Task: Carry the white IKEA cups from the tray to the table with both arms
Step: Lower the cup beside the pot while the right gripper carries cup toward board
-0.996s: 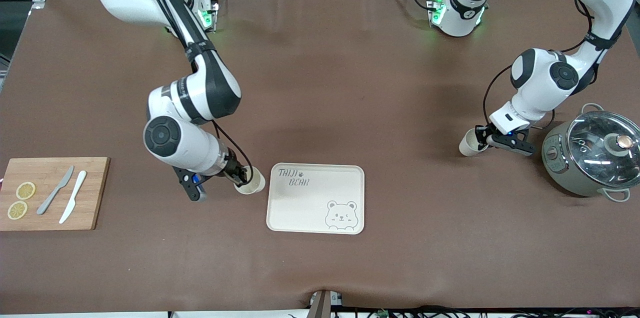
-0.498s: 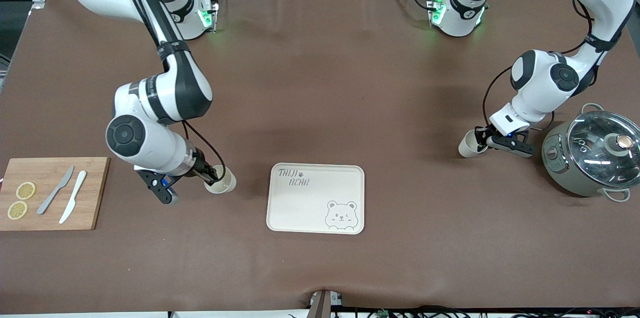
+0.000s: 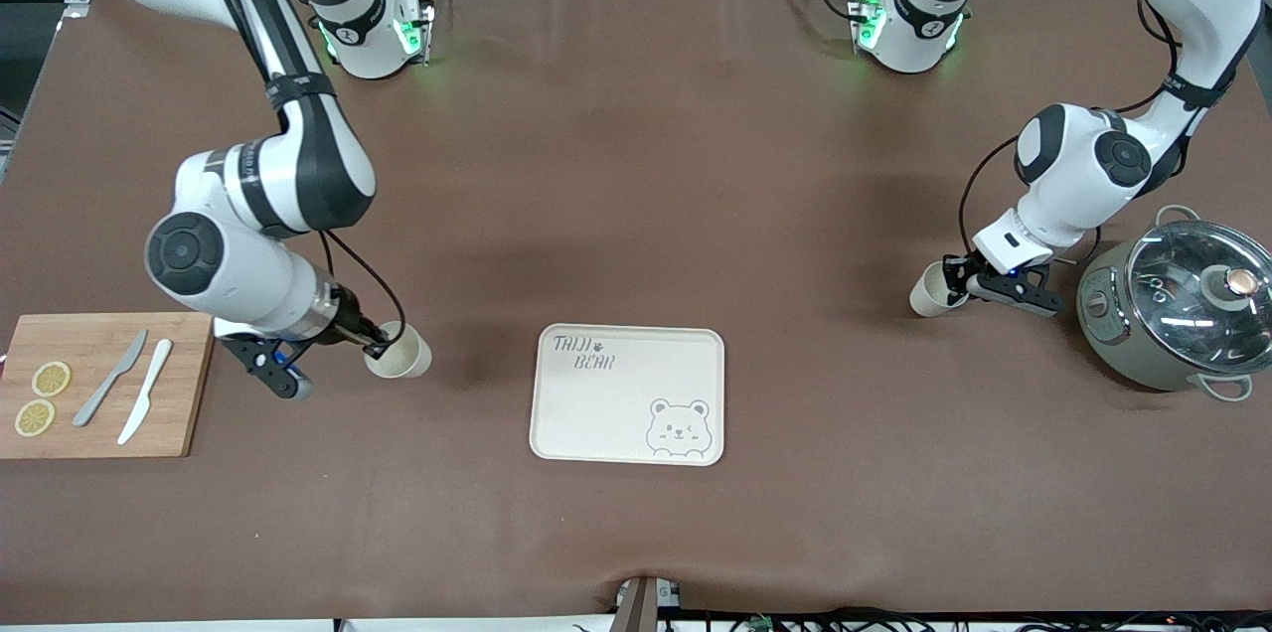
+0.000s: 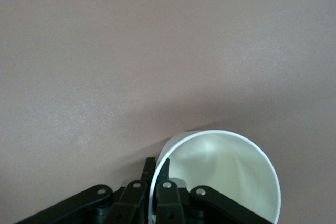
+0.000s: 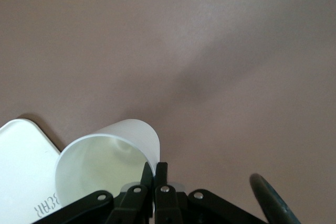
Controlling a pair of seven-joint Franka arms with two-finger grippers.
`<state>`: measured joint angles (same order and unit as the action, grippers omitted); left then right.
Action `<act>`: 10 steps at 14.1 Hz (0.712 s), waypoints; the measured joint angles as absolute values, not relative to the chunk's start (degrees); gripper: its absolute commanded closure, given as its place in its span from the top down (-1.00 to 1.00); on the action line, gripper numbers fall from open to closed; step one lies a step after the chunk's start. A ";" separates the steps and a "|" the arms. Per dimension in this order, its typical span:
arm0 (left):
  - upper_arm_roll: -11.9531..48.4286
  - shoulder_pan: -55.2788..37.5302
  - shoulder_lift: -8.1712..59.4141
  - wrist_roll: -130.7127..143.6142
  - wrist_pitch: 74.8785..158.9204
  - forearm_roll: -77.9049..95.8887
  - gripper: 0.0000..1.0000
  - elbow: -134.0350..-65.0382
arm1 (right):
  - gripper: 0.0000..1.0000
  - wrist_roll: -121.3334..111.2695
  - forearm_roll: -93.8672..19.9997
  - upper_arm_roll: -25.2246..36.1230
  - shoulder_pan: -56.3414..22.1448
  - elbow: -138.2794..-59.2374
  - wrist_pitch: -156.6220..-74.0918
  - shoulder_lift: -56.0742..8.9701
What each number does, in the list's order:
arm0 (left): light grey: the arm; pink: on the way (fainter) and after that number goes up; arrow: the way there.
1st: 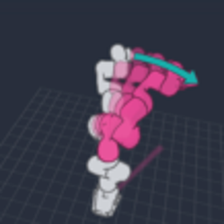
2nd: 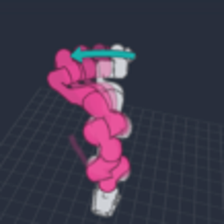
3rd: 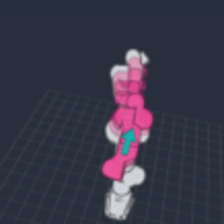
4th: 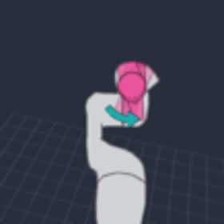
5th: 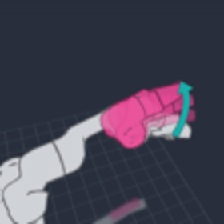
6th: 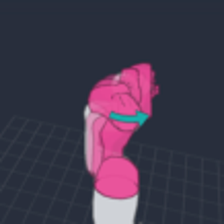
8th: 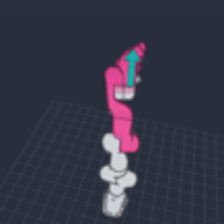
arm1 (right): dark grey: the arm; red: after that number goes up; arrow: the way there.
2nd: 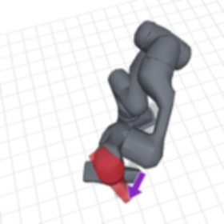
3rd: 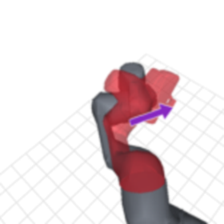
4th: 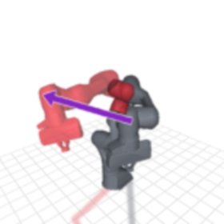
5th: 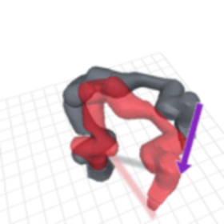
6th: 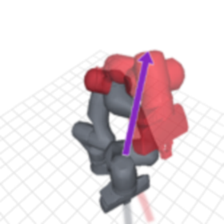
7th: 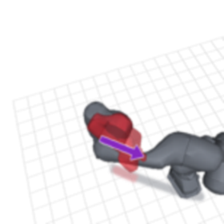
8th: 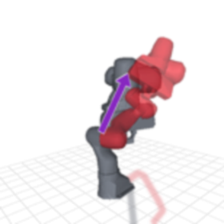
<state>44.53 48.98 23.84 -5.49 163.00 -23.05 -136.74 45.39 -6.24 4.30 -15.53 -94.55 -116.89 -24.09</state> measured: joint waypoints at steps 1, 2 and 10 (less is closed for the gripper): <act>44.53 48.97 23.87 -5.49 163.00 -23.31 -0.93 -136.64 | -1.00 43.68 -6.23 4.30 -14.81 -95.21 -116.89 -23.77; 44.53 48.98 23.89 -5.49 162.98 -23.38 -0.73 -136.46 | -1.00 42.01 -6.22 4.31 -14.12 -96.10 -116.89 -23.10; 43.34 48.97 25.68 -5.48 162.17 -25.93 0.10 -133.87 | -1.00 34.94 -6.04 4.32 -11.81 -99.40 -117.12 -20.34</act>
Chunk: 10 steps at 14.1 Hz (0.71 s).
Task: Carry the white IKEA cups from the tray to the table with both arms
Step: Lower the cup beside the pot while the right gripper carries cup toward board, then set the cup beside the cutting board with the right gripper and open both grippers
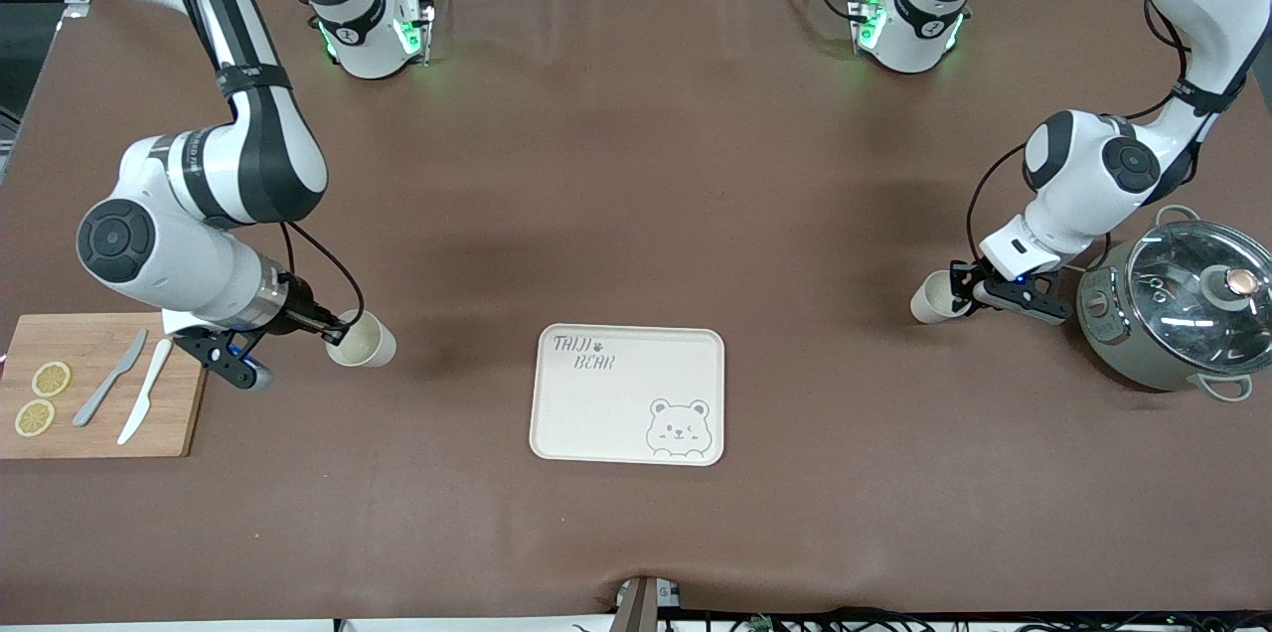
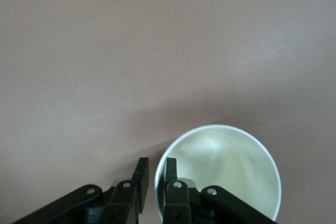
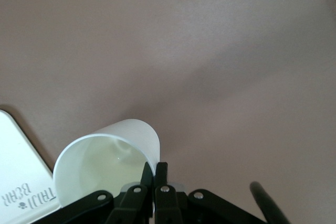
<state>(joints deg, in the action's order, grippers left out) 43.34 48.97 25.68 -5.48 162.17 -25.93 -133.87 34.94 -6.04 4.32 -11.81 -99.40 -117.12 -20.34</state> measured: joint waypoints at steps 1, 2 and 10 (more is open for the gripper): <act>43.11 48.97 26.21 -5.48 162.14 -26.43 0.32 -133.39 | -1.00 33.59 -5.95 4.32 -11.31 -99.94 -117.68 -20.35; 43.05 48.97 26.58 -5.48 162.08 -26.76 0.48 -133.04 | -1.00 31.92 -5.85 4.33 -10.62 -100.51 -118.33 -20.35; 43.17 48.39 26.50 -0.11 160.18 -29.89 0.78 -132.42 | -1.00 17.09 -5.27 4.37 -4.13 -110.31 -131.22 -20.33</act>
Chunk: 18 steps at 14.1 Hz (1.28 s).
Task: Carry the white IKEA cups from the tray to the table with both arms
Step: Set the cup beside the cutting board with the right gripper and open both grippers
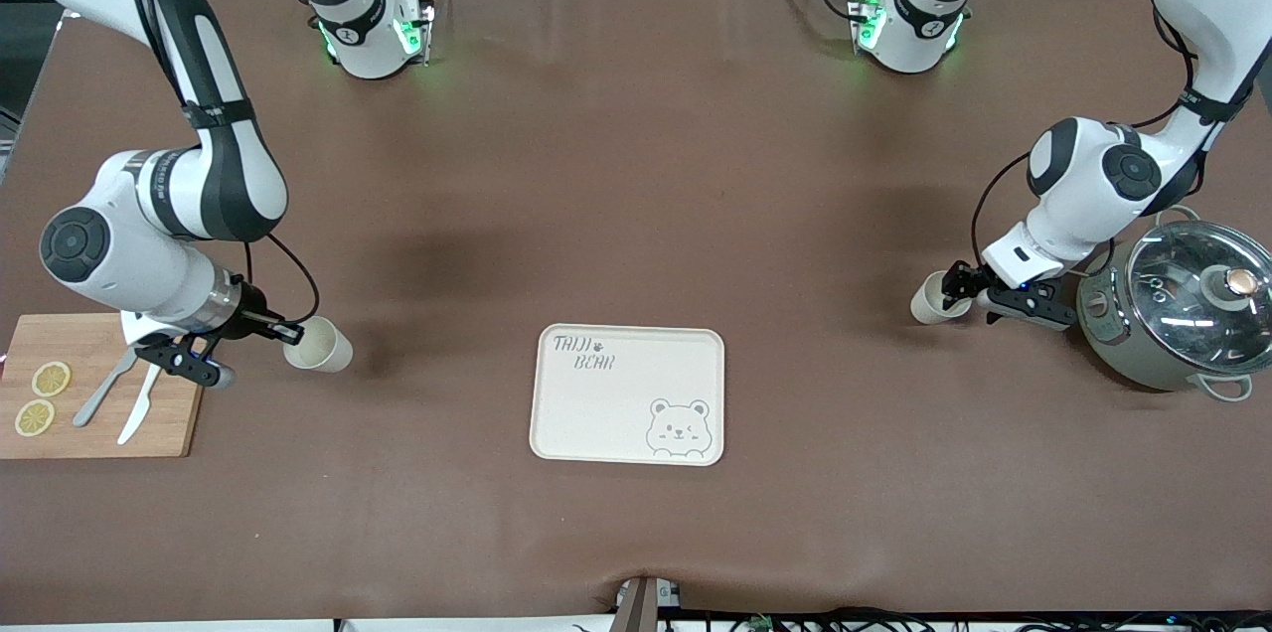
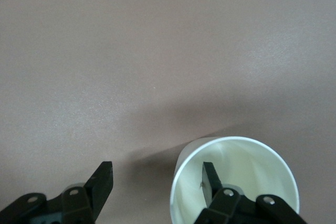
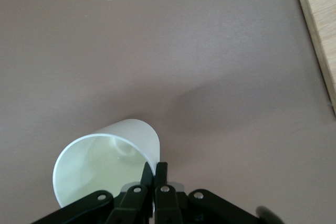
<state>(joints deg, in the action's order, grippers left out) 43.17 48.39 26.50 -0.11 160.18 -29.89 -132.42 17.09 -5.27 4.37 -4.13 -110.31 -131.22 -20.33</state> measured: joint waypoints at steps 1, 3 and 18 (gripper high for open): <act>43.30 48.30 26.10 0.33 158.75 -30.12 0.79 -132.23 | -1.00 15.40 -5.20 4.38 -3.60 -111.97 -133.28 -20.33; 43.84 48.25 24.62 1.16 156.86 -30.15 0.84 -131.93 | -1.00 10.87 -4.88 5.37 -2.84 -115.43 -137.55 -20.33; 53.12 48.14 15.39 4.35 132.52 -22.67 1.00 -121.11 | 1.00 -2.12 -4.53 10.25 1.22 -122.26 -143.20 -20.12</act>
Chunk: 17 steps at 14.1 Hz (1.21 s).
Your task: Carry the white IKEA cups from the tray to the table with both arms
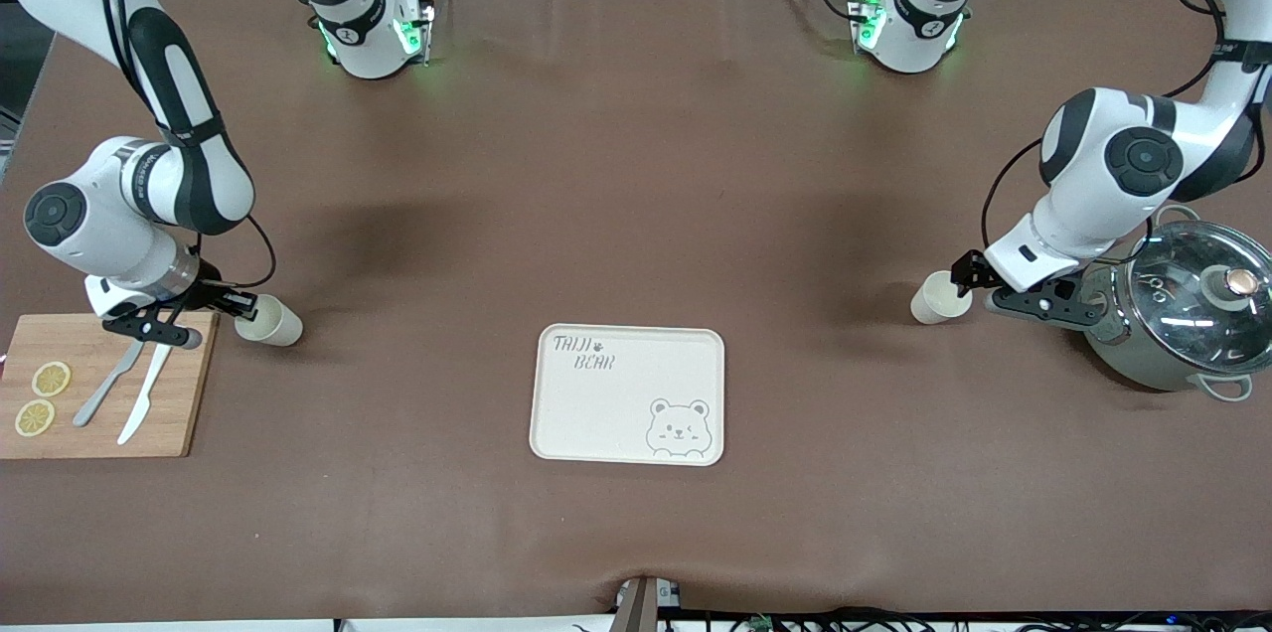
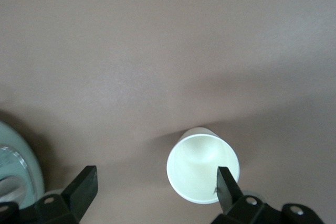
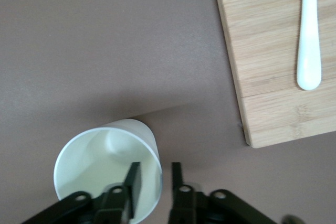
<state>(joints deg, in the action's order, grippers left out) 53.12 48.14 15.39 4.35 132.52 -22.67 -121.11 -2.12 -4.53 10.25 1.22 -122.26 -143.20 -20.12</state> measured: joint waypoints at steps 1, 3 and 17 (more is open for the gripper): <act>54.04 48.14 14.96 4.35 128.82 -21.47 1.00 -118.44 | 1.00 -2.14 -4.53 10.26 1.49 -121.23 -140.76 -20.08; 55.55 48.12 14.55 4.35 122.35 -19.20 1.00 -113.01 | 1.00 -2.32 -4.53 10.26 1.97 -117.57 -133.56 -19.89; 60.23 47.51 14.49 4.34 98.90 -15.27 1.00 -90.98 | 1.00 -2.88 -4.55 5.84 1.37 -80.23 -100.69 -18.97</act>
<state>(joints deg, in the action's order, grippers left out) 60.23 47.51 14.49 4.34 98.90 -15.27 -90.98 -2.88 -4.55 5.84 1.37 -80.23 -100.69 -18.97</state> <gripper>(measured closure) 0.000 0.000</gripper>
